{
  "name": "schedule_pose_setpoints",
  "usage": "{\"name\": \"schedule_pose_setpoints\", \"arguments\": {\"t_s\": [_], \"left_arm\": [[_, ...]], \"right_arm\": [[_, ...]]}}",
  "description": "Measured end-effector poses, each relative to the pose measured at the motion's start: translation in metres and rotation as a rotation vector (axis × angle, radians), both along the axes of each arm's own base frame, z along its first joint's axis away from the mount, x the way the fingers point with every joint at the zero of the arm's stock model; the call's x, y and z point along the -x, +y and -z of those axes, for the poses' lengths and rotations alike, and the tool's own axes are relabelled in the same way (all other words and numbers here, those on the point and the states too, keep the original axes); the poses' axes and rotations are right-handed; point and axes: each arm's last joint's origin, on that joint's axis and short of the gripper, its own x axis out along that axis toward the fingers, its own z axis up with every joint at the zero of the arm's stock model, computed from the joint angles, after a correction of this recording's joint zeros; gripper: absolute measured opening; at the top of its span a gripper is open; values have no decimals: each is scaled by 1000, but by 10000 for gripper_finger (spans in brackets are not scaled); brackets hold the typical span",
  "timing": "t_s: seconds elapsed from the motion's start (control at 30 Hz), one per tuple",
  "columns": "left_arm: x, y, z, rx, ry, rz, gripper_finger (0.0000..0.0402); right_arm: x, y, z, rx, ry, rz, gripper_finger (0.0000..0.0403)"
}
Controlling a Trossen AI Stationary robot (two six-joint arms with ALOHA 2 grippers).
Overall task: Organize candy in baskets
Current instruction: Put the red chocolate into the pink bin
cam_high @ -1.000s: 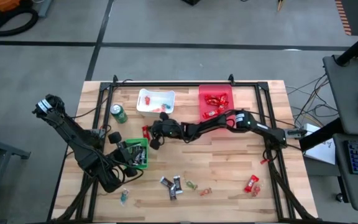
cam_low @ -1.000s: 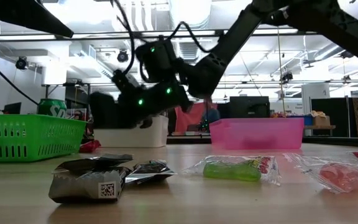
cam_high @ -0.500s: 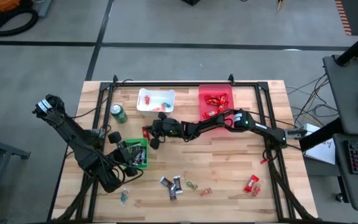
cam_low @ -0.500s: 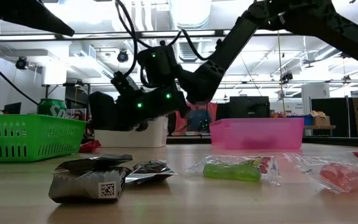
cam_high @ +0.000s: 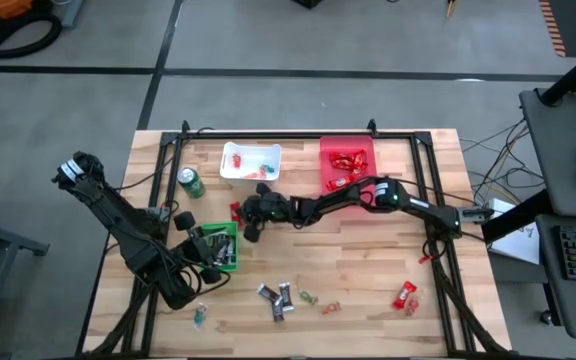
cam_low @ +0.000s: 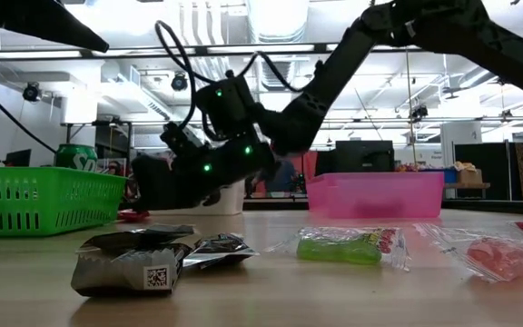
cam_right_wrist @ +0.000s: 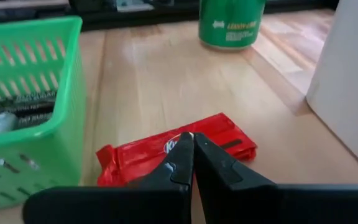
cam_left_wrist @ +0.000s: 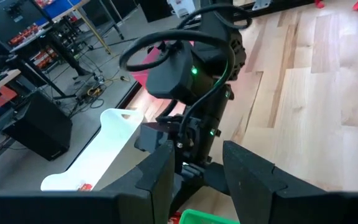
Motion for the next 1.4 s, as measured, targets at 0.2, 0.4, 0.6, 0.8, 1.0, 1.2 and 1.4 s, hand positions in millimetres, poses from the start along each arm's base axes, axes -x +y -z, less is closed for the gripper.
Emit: {"name": "schedule_pose_setpoints", "arguments": {"t_s": [0.2, 0.4, 0.6, 0.8, 1.0, 1.2, 1.4], "left_arm": [[0, 0, 0, 0, 0, 0, 121], [0, 0, 0, 4, -4, 0, 121], [-1, -1, 0, 11, -10, 0, 121], [-1, -1, -1, 16, -15, 0, 121], [-2, -3, -1, 37, -34, 0, 121], [-3, -3, -1, 42, -38, 0, 121], [-4, -5, -2, 67, -60, 0, 121]], "right_arm": [[7, 10, -18, 61, 161, -14, 9], [23, 27, -36, 150, 396, 12, 9], [48, 45, -60, 171, 624, 5, 9], [74, 53, -99, 114, 715, 76, 9], [95, 52, -122, -118, 713, 295, 9], [97, 68, -126, 121, 789, 38, 14], [92, 67, -127, 262, 785, -252, 55]]}}
